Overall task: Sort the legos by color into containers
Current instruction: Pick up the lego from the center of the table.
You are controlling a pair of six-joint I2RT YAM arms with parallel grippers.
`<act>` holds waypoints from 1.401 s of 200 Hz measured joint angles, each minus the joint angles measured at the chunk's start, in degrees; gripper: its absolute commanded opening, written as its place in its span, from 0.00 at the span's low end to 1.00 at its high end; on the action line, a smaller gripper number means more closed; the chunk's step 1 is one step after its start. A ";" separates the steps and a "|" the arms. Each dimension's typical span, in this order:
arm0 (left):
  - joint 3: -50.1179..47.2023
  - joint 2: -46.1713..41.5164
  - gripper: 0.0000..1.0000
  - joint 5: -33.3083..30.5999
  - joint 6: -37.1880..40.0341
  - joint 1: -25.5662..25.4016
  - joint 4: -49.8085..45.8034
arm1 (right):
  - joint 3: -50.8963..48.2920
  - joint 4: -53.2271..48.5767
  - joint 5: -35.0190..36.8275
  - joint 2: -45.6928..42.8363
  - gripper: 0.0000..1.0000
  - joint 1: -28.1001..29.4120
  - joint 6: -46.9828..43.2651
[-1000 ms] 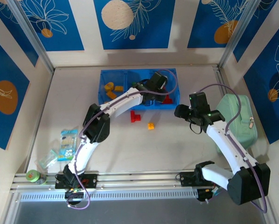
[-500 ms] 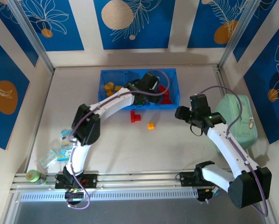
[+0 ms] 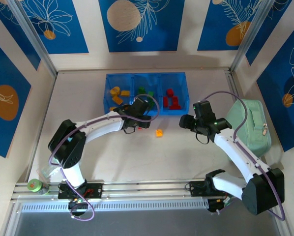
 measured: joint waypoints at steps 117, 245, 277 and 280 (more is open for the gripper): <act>-0.17 6.91 0.49 -0.11 -3.04 2.12 1.49 | 0.00 -0.04 0.63 0.09 0.69 0.83 0.55; -2.62 2.23 0.25 0.07 -4.33 0.81 0.00 | 0.00 0.37 0.92 0.09 0.68 0.87 0.98; -2.67 -3.21 0.25 0.98 -3.93 -0.33 1.38 | -0.02 0.72 1.70 0.09 0.68 0.87 1.22; -2.67 -3.56 0.25 1.20 -3.72 -0.35 1.77 | -0.02 0.76 1.70 0.09 0.68 0.87 1.22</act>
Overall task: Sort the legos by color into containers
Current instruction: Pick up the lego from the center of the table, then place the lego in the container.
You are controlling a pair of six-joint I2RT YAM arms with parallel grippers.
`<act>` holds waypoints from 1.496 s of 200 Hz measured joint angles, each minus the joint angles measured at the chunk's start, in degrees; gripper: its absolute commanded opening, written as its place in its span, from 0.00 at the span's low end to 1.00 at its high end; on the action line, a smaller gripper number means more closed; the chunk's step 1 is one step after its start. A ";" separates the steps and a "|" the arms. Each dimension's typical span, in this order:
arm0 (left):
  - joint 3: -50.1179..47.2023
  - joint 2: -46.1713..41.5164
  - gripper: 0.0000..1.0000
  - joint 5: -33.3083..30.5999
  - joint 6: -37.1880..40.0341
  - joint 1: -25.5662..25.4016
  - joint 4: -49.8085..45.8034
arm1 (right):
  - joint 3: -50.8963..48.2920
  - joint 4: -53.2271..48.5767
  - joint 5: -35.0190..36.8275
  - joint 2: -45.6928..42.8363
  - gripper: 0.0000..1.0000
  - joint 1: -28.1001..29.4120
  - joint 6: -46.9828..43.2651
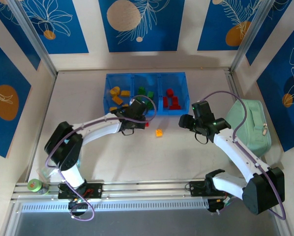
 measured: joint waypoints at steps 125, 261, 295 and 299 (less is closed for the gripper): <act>28.00 15.65 0.25 9.94 10.45 -0.09 3.98 | -1.79 -0.44 0.37 -5.03 0.66 -3.19 0.39; 47.17 28.26 0.70 8.61 14.71 0.59 -3.19 | -1.79 -1.90 -0.07 -6.19 0.67 -3.45 0.37; 32.35 18.51 0.70 7.69 14.21 0.57 -1.09 | -1.86 -1.77 -0.31 -6.03 0.68 -3.43 0.37; 30.80 17.33 0.70 7.61 14.05 0.57 -0.92 | -1.86 -1.70 -0.33 -5.97 0.68 -3.39 0.37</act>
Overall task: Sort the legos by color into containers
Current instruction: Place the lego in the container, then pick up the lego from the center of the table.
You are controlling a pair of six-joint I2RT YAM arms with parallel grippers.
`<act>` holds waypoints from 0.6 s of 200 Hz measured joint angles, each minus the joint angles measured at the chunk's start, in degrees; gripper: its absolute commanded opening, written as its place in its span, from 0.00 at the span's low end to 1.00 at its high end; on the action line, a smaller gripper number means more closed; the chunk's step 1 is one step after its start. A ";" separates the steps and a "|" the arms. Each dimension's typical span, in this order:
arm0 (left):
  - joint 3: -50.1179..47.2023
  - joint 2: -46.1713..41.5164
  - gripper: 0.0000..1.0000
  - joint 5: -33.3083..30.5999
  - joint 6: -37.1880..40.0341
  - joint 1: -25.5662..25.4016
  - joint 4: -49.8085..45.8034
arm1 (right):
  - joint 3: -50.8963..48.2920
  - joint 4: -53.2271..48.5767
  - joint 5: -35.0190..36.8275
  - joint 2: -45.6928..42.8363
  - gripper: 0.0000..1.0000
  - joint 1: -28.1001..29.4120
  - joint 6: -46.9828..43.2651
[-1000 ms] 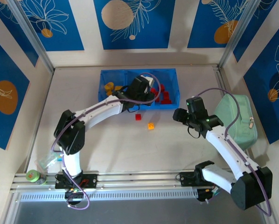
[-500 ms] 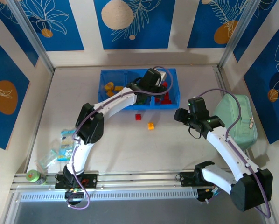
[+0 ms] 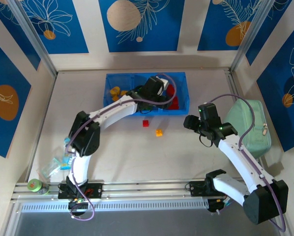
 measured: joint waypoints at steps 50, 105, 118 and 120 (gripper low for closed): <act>-20.55 -12.28 0.71 -1.51 -3.80 -0.28 3.78 | 0.00 0.76 -0.15 3.17 0.70 2.43 0.02; -27.43 -11.74 0.71 -2.84 -7.19 -0.39 4.04 | 0.85 1.31 0.17 7.10 0.70 6.43 0.44; -26.88 -10.40 0.72 -3.54 -7.87 -0.37 4.02 | 1.31 1.29 0.42 7.08 0.70 6.78 0.48; -26.80 -10.10 0.72 -3.63 -8.02 -0.37 4.02 | 1.36 1.29 0.50 7.08 0.70 6.78 0.48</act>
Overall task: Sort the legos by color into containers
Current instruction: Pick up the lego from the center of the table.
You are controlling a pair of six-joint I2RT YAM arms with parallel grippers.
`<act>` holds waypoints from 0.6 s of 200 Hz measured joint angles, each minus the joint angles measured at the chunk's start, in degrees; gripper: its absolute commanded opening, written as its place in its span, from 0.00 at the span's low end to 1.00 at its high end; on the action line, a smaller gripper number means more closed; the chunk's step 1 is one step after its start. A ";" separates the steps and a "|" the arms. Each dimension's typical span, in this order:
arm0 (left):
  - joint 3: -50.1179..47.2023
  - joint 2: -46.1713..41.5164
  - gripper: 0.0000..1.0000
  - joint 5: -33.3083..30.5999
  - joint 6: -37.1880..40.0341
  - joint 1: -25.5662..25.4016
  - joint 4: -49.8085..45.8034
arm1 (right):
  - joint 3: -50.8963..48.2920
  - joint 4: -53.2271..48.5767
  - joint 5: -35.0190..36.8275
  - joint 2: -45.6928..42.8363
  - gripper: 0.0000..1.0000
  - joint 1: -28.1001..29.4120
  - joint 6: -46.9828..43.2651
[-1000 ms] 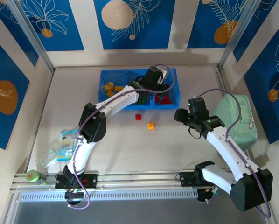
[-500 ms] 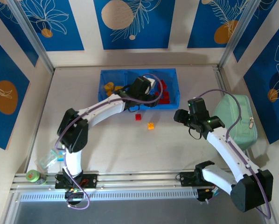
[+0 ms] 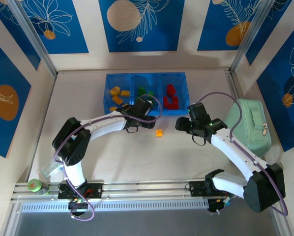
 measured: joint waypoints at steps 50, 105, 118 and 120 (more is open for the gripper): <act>3.21 6.97 0.71 -0.83 -2.32 0.55 -1.55 | 0.17 -0.04 0.55 -0.04 0.70 0.00 0.17; 6.23 10.86 0.64 -2.38 -3.61 0.90 -2.99 | 0.17 0.00 0.94 -0.48 0.70 0.00 0.20; 6.71 11.69 0.60 -2.56 -3.74 0.96 -3.23 | 0.17 0.00 0.94 -0.48 0.70 0.00 0.20; 6.80 11.82 0.59 -2.56 -3.80 0.98 -3.28 | 0.17 0.02 0.94 -0.48 0.70 0.00 0.20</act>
